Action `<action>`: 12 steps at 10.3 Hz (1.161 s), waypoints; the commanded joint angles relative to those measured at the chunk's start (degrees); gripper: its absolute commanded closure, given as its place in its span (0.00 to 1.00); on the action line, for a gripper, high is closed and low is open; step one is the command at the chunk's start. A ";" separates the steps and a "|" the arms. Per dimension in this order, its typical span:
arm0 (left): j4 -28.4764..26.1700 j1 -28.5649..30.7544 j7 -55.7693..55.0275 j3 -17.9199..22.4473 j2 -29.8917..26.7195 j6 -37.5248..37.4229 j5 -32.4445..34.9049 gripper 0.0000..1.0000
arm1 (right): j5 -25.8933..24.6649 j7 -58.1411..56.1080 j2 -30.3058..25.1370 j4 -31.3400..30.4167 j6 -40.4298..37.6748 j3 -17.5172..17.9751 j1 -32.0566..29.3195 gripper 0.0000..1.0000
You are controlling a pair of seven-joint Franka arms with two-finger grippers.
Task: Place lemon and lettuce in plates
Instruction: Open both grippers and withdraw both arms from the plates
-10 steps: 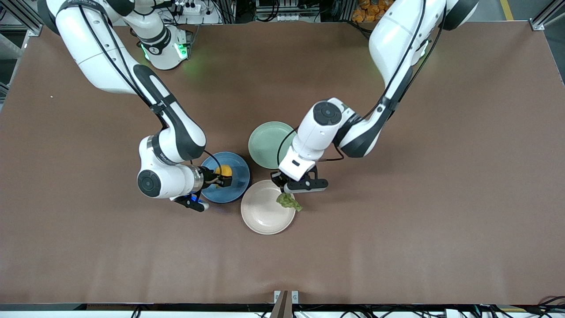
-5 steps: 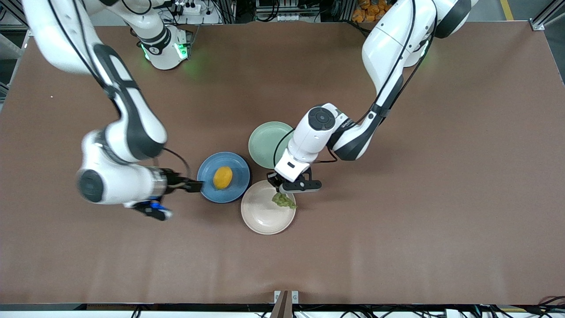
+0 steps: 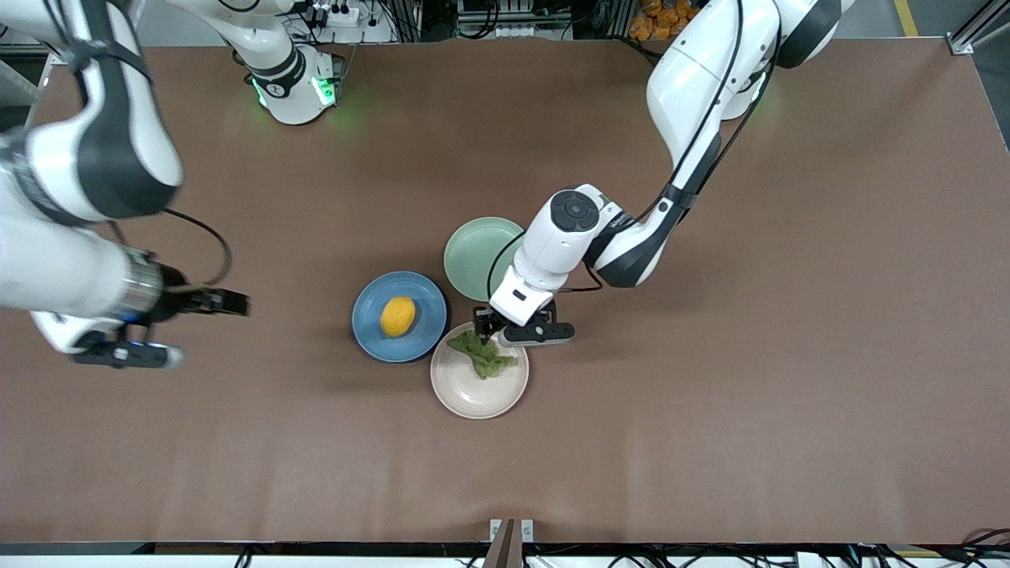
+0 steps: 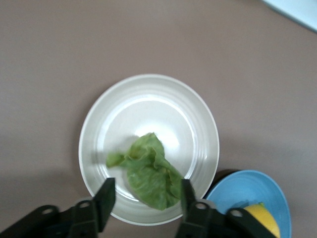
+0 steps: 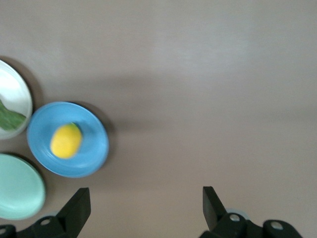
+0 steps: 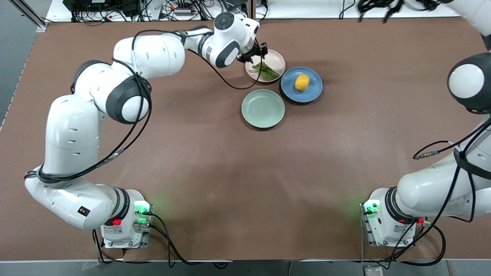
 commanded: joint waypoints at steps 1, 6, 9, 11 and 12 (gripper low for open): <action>-1.02 0.70 0.15 0.30 -8.79 -10.84 0.09 0.00 | 0.72 -7.90 -6.03 -1.67 -3.81 -3.02 -0.31 0.00; -1.11 10.08 18.12 0.04 -27.78 -45.81 -0.43 0.00 | 3.26 -5.37 -18.42 -8.67 -8.91 -3.21 -0.65 0.00; -1.11 16.15 25.79 0.04 -36.66 -59.82 -0.87 0.00 | 5.03 -5.36 -21.00 -12.83 -6.82 -3.03 -1.72 0.00; -1.11 18.19 27.83 0.13 -40.80 -67.63 -0.96 0.00 | 4.85 -5.09 -20.65 -12.65 -6.73 -2.95 -1.80 0.00; -1.20 20.02 28.01 0.04 -42.74 -69.33 -0.96 0.00 | 4.59 -5.09 -20.65 -12.65 -6.82 -2.86 -1.71 0.00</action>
